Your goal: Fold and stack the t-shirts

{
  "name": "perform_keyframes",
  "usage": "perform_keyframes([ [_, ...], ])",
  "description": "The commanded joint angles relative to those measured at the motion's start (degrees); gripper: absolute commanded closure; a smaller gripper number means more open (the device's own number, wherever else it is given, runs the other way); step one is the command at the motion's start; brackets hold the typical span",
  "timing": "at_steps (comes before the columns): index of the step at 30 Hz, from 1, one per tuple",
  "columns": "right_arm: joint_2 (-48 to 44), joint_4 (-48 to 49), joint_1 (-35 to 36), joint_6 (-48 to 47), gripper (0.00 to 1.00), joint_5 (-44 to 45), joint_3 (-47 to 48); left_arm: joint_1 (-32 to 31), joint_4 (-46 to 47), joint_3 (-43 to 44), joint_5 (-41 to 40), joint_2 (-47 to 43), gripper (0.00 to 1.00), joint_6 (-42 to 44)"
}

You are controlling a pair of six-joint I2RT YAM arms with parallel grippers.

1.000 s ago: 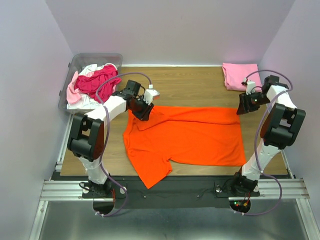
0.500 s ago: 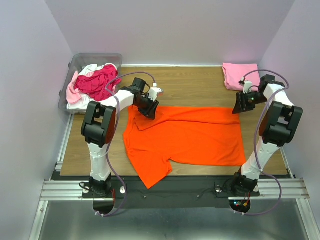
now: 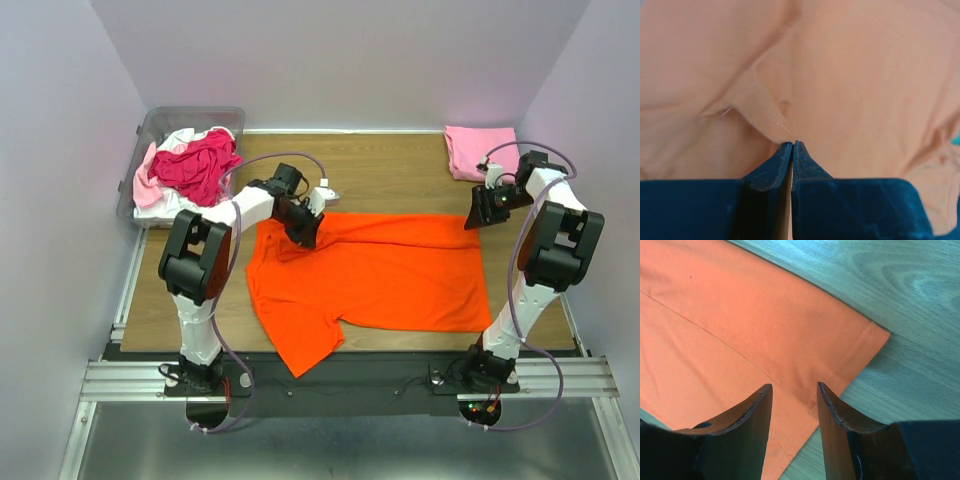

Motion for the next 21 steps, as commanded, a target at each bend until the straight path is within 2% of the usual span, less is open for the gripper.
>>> perform_keyframes([
  [1, -1.56, -1.10, 0.08, -1.49, 0.54, 1.15, 0.62, -2.84, -5.49, -4.71, 0.49, -8.04, 0.88, 7.05],
  [2, -1.91, -1.36, 0.08, -1.75, 0.54, 1.50, 0.62, -3.45, -6.19, -5.78, -0.82, -8.84, 0.87, 7.84],
  [4, -2.17, -1.72, 0.08, -2.89, 0.53, 2.02, 0.53, -3.81, -6.55, -8.24, -3.71, -11.30, 0.76, 9.96],
  [5, -2.61, -1.98, 0.08, -3.33, 0.53, 2.72, 0.09, -3.46, -6.55, -8.60, -4.43, -12.26, 0.64, 10.31],
  [8, -3.75, -1.89, 0.08, -5.88, 0.52, 5.09, -1.66, -2.24, -8.13, -8.78, -4.79, -15.96, 0.51, 13.12],
  [12, -4.46, -1.72, 0.26, -7.82, 0.52, 6.60, -2.72, 1.36, -8.14, -8.25, -4.52, -18.43, 0.49, 13.22],
  [16, -4.37, -1.63, 1.13, -7.03, 0.52, 5.98, -2.11, 5.94, -6.73, -6.06, -4.61, -15.45, 0.48, 11.11],
  [21, -4.64, -0.84, 2.89, -6.94, 0.52, 6.77, -2.90, 6.91, -6.20, -5.09, -4.96, -11.93, 0.43, 12.51],
])
